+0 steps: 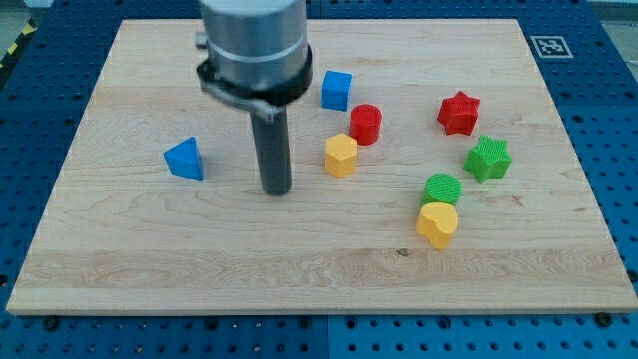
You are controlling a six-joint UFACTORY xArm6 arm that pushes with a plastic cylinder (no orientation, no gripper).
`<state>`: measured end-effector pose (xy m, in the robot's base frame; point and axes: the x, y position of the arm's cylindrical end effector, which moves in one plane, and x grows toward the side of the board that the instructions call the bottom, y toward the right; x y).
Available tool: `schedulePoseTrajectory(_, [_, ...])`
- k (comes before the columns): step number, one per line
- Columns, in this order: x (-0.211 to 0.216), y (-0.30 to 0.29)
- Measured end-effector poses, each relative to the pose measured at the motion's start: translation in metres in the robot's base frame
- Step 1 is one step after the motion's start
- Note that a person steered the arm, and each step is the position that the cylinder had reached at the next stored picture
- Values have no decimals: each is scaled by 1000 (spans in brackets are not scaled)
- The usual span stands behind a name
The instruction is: Move the blue triangle to the left of the red circle
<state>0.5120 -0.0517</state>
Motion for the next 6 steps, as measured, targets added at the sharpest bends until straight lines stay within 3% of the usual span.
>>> schedulePoseTrajectory(1, [20, -39])
schedulePoseTrajectory(2, [12, -105])
schedulePoseTrajectory(3, [-13, -131])
schedulePoseTrajectory(6, [-62, -101])
